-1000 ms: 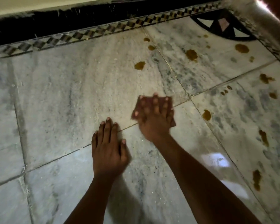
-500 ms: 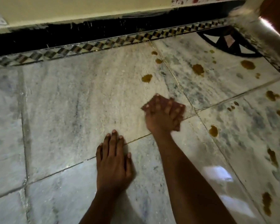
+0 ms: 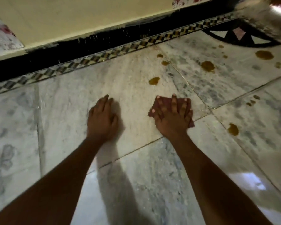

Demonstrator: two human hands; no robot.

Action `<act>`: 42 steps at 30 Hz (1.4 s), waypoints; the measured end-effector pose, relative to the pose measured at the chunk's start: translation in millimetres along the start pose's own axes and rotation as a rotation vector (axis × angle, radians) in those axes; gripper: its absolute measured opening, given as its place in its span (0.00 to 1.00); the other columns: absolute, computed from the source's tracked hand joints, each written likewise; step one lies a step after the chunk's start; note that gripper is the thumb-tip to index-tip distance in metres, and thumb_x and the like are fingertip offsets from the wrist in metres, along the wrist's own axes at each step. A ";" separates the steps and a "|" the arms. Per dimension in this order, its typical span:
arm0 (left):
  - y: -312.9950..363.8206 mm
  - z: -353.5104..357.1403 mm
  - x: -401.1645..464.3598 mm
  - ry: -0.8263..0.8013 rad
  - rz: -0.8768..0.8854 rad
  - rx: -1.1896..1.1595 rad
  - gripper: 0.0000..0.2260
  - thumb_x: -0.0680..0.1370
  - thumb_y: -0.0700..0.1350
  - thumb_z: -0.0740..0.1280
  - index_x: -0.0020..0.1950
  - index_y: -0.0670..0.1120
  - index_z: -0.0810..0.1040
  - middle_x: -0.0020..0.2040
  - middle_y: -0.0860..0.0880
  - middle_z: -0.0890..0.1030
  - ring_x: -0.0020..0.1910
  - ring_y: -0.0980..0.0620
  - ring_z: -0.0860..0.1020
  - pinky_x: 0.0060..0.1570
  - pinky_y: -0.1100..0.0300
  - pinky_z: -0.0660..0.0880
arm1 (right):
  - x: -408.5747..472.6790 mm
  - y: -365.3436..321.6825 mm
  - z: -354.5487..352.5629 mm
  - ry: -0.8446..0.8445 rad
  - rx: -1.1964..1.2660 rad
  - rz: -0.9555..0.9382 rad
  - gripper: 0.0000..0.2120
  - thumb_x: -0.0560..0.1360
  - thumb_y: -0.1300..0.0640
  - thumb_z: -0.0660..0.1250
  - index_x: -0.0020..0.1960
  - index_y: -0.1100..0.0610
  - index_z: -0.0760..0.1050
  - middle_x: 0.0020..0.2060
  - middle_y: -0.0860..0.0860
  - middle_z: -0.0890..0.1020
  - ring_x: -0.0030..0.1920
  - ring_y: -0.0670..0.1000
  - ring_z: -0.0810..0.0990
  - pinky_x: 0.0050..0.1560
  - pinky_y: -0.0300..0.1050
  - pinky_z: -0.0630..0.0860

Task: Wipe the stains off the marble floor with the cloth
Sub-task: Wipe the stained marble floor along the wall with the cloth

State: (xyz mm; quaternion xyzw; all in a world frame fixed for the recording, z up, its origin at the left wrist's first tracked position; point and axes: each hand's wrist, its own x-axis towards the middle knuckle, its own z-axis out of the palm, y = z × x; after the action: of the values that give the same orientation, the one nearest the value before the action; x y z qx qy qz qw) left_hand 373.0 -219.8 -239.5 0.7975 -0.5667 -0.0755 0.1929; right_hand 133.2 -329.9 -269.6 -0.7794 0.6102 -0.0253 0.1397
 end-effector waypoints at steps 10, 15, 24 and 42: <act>-31.7 21.4 38.4 0.019 -0.031 0.114 0.30 0.86 0.60 0.50 0.87 0.51 0.60 0.88 0.49 0.57 0.87 0.46 0.55 0.82 0.42 0.55 | 31.7 -8.4 -2.9 0.070 0.028 0.215 0.35 0.76 0.24 0.42 0.82 0.27 0.45 0.87 0.53 0.43 0.85 0.66 0.37 0.81 0.73 0.40; -30.2 19.6 40.4 -0.004 -0.052 0.105 0.30 0.86 0.60 0.51 0.87 0.52 0.59 0.89 0.50 0.56 0.88 0.47 0.54 0.82 0.41 0.55 | 50.0 -51.3 9.6 0.106 -0.021 -0.080 0.29 0.78 0.25 0.48 0.79 0.24 0.56 0.87 0.50 0.52 0.86 0.66 0.46 0.81 0.74 0.45; -27.2 20.6 41.4 -0.039 -0.084 0.122 0.30 0.85 0.59 0.50 0.87 0.51 0.59 0.89 0.49 0.55 0.88 0.46 0.52 0.81 0.39 0.55 | 95.4 -59.5 1.5 0.142 0.061 0.364 0.30 0.80 0.26 0.47 0.82 0.27 0.51 0.88 0.53 0.46 0.85 0.67 0.38 0.80 0.75 0.42; -25.8 20.9 42.9 -0.043 -0.098 0.170 0.30 0.85 0.57 0.54 0.87 0.49 0.61 0.89 0.47 0.55 0.88 0.45 0.52 0.81 0.41 0.53 | 167.8 -109.8 3.0 0.012 0.050 0.233 0.31 0.80 0.26 0.46 0.83 0.27 0.46 0.87 0.50 0.39 0.84 0.66 0.33 0.80 0.75 0.36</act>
State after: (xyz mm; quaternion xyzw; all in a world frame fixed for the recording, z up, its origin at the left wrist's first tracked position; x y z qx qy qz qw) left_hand 403.4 -257.1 -264.5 0.8360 -0.5353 -0.0535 0.1083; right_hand 280.1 -466.3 -267.2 -0.6992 0.6968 -0.0288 0.1573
